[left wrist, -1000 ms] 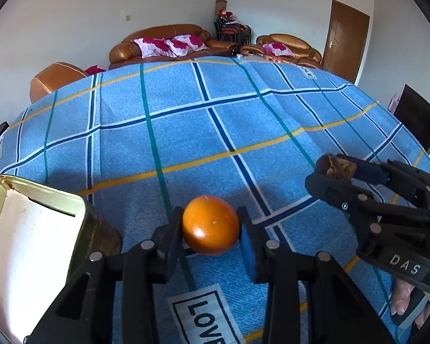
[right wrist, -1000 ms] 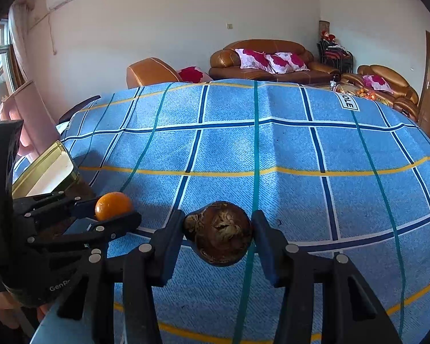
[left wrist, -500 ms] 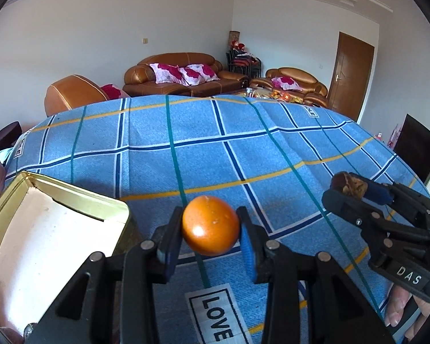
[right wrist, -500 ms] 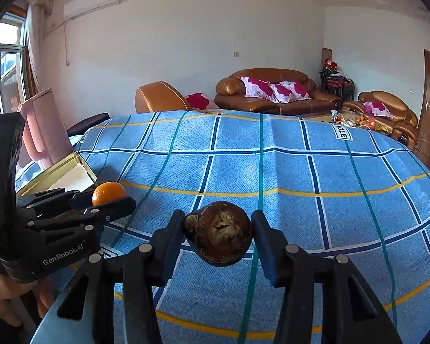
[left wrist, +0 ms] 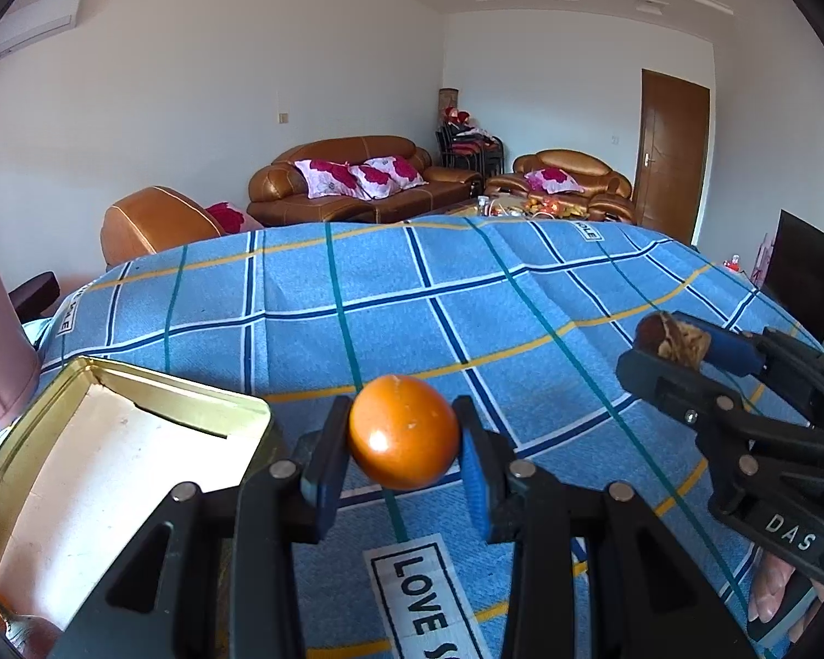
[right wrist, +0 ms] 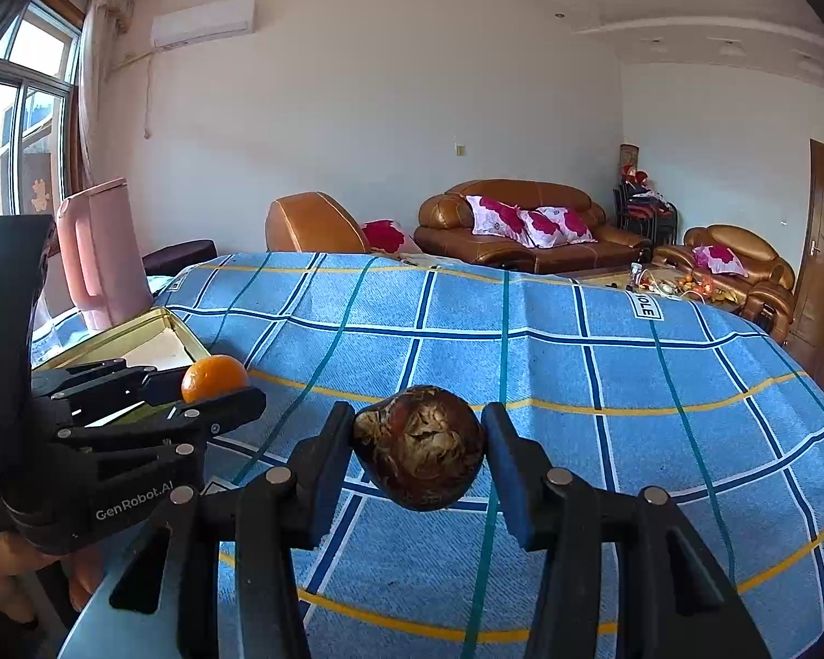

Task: Organize fruits
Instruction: 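Carry the mandarin in the left tool while the right tool carries the brown fruit to the tray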

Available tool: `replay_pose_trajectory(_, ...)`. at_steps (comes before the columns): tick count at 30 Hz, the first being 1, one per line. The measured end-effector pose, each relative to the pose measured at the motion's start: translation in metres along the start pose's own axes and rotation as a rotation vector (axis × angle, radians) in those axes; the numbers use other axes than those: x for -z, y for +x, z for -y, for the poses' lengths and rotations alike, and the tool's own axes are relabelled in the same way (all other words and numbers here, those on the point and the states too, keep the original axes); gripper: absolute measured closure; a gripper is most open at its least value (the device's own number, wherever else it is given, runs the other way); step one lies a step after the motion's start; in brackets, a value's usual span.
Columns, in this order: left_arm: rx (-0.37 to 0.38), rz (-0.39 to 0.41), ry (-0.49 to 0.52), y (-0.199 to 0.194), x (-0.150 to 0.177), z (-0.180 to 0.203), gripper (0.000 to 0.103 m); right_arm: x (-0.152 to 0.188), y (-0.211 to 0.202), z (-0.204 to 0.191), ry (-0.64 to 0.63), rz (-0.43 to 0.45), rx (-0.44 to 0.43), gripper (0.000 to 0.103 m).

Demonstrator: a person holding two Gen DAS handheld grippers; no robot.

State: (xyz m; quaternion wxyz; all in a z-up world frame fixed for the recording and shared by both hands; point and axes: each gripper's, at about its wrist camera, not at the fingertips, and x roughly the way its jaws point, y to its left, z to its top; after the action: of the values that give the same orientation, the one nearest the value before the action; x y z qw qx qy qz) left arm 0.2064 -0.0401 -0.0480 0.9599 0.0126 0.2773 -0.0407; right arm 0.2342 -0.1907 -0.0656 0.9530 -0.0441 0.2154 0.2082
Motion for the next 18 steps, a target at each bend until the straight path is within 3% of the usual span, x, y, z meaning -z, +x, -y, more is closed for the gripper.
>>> replay_pose_trajectory(18, -0.022, 0.085, 0.029, -0.027, 0.007, 0.009, 0.065, 0.006, -0.018, -0.011, -0.038, 0.062, -0.012, 0.053)
